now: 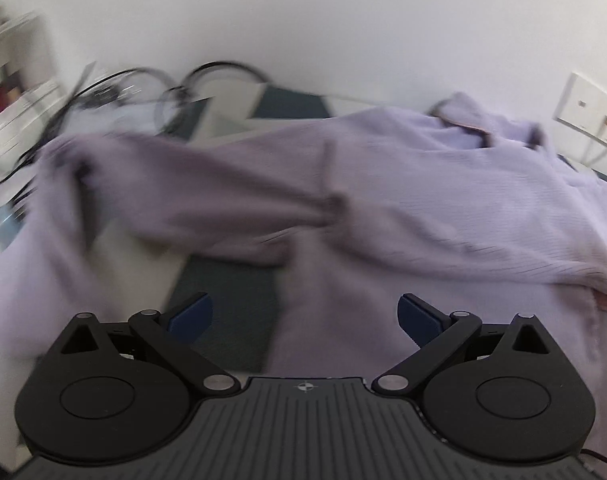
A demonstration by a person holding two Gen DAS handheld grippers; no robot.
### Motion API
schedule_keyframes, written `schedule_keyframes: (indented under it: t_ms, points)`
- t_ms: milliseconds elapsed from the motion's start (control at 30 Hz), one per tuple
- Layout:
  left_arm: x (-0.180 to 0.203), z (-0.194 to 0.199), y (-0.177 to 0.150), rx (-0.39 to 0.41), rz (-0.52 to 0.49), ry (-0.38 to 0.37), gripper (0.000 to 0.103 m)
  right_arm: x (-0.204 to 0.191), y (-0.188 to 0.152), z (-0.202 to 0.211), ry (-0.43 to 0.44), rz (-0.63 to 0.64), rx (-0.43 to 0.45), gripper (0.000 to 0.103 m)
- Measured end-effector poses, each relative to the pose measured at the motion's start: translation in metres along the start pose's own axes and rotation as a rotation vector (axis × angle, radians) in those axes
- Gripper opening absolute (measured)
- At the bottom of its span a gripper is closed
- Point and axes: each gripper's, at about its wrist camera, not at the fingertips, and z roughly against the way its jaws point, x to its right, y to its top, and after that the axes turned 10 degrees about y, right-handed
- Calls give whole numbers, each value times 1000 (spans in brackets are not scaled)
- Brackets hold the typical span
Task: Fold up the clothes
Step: 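Move the left gripper to the other sleeve and grasp its cuff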
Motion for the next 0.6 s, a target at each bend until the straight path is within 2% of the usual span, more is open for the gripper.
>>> schedule_keyframes:
  t_ms: [100, 167, 300, 367, 533, 600]
  points:
    - [-30, 2, -5, 4, 76, 67, 101, -25, -2, -12, 13, 49, -42, 102]
    - [-54, 4, -8, 7, 175, 81, 101, -37, -4, -17, 16, 82, -58, 102]
    - [-93, -2, -2, 13, 405, -30, 101, -53, -10, -32, 15, 120, -121, 102]
    - [-93, -10, 13, 35, 404, -33, 101, -55, -14, -38, 1, 117, -149, 102]
    - [-82, -41, 52, 97, 303, 132, 101, -54, -20, -41, 19, 57, -165, 102]
    - [-82, -54, 61, 113, 266, 150, 101, -53, -21, -40, 30, 40, -169, 102]
